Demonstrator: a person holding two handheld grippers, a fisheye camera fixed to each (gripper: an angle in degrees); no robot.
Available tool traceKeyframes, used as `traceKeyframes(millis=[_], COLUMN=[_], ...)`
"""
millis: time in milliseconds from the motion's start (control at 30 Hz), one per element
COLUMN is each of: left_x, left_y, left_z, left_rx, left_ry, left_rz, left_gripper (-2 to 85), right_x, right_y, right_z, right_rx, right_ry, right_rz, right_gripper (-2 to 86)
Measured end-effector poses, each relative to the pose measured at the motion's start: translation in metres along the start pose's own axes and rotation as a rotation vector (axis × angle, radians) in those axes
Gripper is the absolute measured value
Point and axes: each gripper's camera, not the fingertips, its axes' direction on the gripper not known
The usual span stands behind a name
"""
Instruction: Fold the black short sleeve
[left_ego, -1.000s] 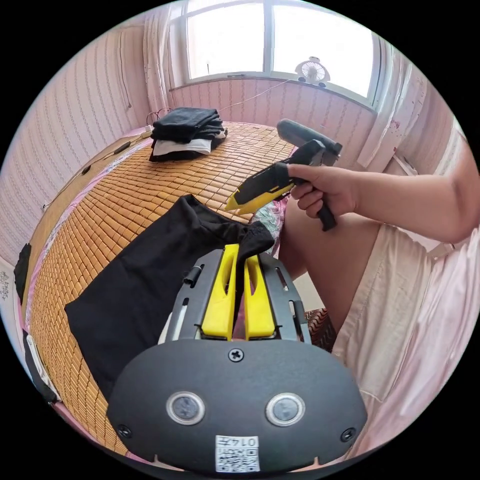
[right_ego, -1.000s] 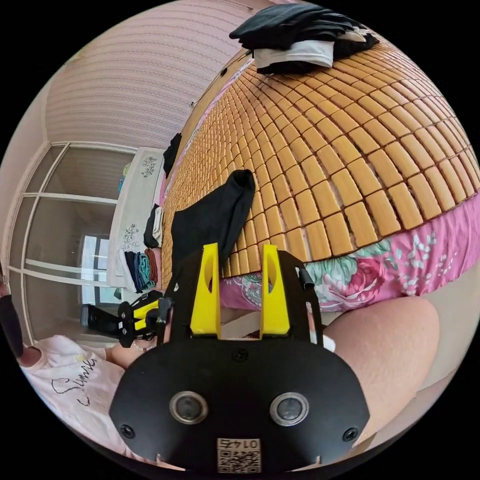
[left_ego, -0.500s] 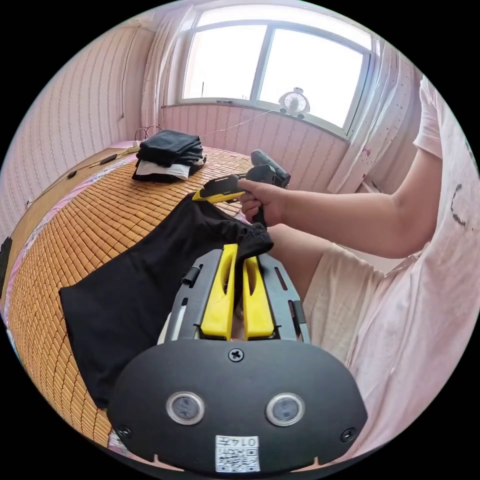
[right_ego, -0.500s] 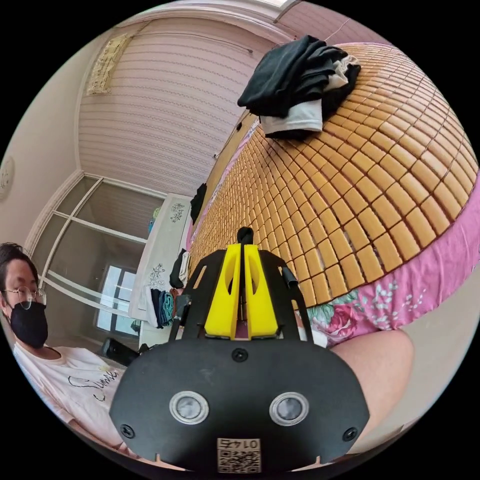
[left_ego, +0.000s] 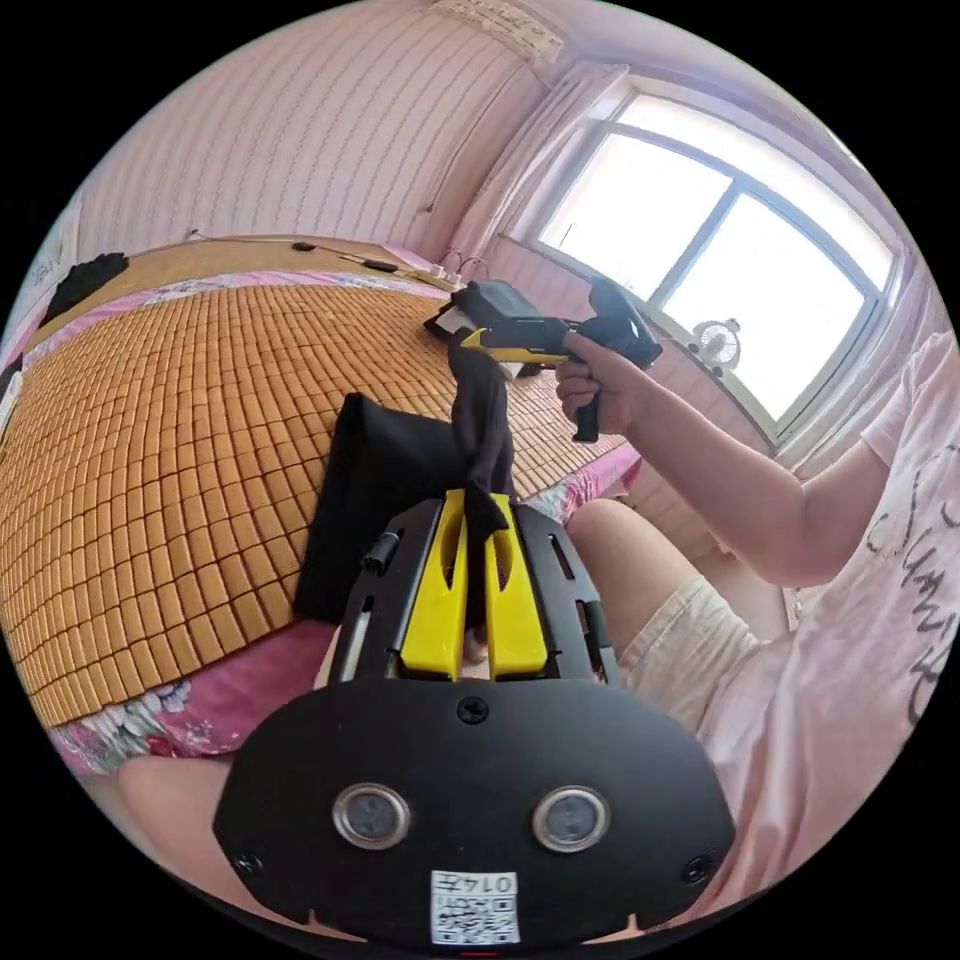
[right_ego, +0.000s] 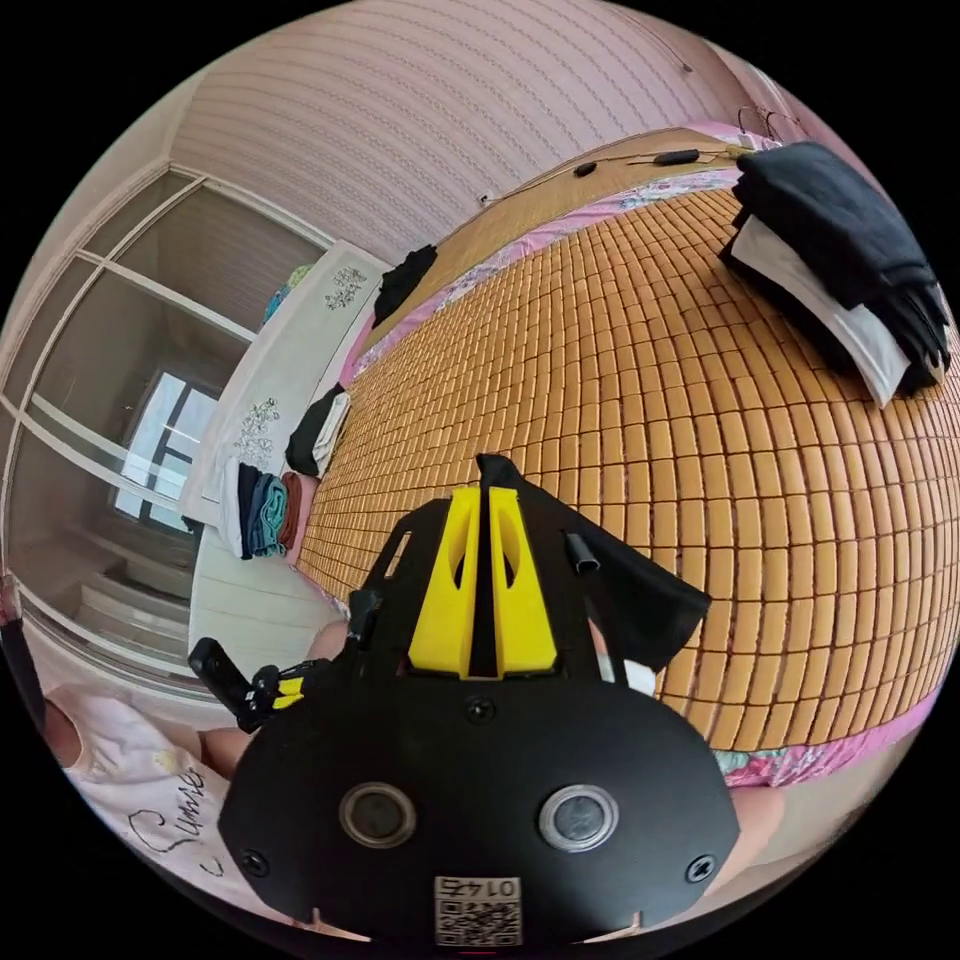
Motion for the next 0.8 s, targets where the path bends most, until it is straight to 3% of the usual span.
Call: traceKeyframes(millis=[200,367,467,600,800], left_x=[-0.07,-0.086,-0.086,-0.088,-0.079], left_y=[0.013,0.006,-0.003,-0.009,-0.008], left_z=[-0.007,-0.027,-0.019,0.005,0.005], left_rx=[-0.201,-0.183,-0.21,-0.32,-0.336], left_ry=[-0.164,-0.184,-0.194,-0.176,-0.187], left_rz=[-0.22,-0.21,-0.166,-0.168,-0.12], left_gripper=[5.8,8.1,10.6,10.2,3.3], right_x=[-0.049,-0.078,-0.084,-0.095,-0.116], right_y=[-0.028,-0.039,-0.042,-0.034,-0.017], right_z=[0.076,0.083,0.108,0.135,0.115], right_rx=[-0.098,-0.166,-0.276,-0.377,-0.318], right_ry=[0.273,0.437,0.484,0.494,0.454], right_rz=[-0.084,-0.346,-0.424,-0.51,-0.565], right_gripper=[4.6,9.7,11.8,7.9,2.2])
